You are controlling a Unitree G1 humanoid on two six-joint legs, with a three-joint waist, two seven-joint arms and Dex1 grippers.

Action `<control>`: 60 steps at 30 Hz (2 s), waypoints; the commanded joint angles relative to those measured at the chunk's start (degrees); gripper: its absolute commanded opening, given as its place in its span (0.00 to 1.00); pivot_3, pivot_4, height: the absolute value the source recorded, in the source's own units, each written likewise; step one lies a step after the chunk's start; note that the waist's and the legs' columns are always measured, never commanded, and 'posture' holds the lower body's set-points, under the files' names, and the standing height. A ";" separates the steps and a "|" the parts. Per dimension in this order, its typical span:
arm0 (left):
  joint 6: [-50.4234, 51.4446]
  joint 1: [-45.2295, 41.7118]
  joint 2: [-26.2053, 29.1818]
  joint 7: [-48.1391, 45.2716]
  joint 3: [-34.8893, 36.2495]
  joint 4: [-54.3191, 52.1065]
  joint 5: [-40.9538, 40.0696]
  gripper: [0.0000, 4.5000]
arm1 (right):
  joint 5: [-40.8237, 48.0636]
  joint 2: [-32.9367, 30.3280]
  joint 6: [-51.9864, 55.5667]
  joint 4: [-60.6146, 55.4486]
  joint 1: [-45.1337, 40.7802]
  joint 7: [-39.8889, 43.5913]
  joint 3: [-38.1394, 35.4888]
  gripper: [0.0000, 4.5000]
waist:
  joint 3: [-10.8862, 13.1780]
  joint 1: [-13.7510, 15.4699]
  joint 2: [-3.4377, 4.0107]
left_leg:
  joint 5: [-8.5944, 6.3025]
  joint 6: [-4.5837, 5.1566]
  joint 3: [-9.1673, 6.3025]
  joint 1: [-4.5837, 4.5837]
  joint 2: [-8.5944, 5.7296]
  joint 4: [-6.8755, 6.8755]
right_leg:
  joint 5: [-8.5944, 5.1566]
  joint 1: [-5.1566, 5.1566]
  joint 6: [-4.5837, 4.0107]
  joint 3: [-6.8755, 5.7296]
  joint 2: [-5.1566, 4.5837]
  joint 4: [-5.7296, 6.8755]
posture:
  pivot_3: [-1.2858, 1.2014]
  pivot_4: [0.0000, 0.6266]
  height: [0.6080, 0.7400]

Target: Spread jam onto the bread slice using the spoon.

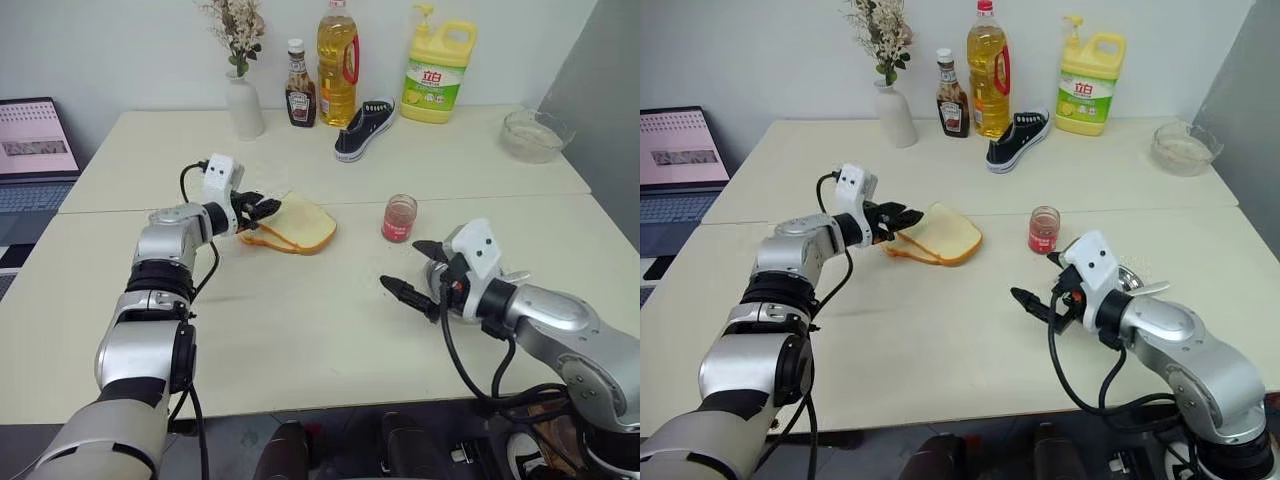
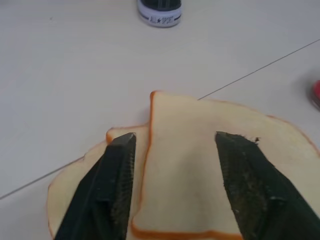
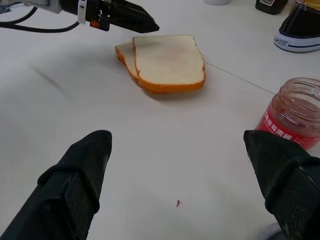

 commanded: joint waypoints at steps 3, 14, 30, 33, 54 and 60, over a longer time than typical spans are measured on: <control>-0.22 0.88 0.48 -0.92 0.51 0.08 -0.14 0.98 | -0.59 1.24 -0.87 -0.36 -2.18 -1.45 1.27 1.00 | 0.00 -0.02 0.00 | 0.00 0.00 0.00 0.01 -0.01 0.00 | 0.00 0.00 0.00 0.00 -0.01 0.01 | 0.52 0.24 1.00; 2.67 2.73 0.06 0.19 0.44 0.60 0.07 0.98 | -2.04 4.43 -0.84 0.94 -5.19 -3.52 4.11 1.00 | 0.00 -0.03 0.00 | 0.00 0.00 0.00 0.02 -0.01 -0.01 | 0.00 -0.01 0.00 0.01 0.02 0.02 | 0.52 0.24 1.00; 1.29 0.74 0.11 -0.89 0.70 -0.75 -0.27 0.06 | -2.48 4.52 -0.98 1.48 -5.05 -3.10 3.95 1.00 | 0.00 0.12 0.00 | 0.00 0.00 0.00 0.02 -0.01 0.02 | 0.00 0.00 0.00 0.00 -0.05 0.02 | 0.52 0.24 1.00; 1.33 0.46 0.38 -1.37 0.75 -1.21 -0.44 0.00 | -2.44 4.52 -1.05 1.60 -5.08 -3.03 3.87 1.00 | 0.00 0.11 0.00 | 0.00 0.00 0.00 0.02 -0.02 0.01 | 0.00 0.00 0.00 -0.01 -0.04 0.03 | 0.52 0.24 1.00; 29.12 9.17 6.92 -28.57 -8.99 -50.83 -19.93 0.00 | 14.09 -8.32 5.68 -6.82 6.53 5.80 -17.03 1.00 | 0.00 -0.21 0.02 | 0.00 0.00 0.01 0.03 0.13 -0.03 | -0.01 0.01 -0.01 0.03 0.01 0.03 | 0.52 0.24 1.00; 24.48 17.73 7.79 -27.42 -16.44 -53.11 -14.75 0.00 | 18.63 -6.99 6.33 -8.59 8.00 1.14 -16.84 1.00 | 0.00 -0.11 0.02 | 0.00 0.01 0.10 0.22 0.15 -0.03 | -0.02 0.16 -0.01 0.13 0.04 0.00 | 0.52 0.24 1.00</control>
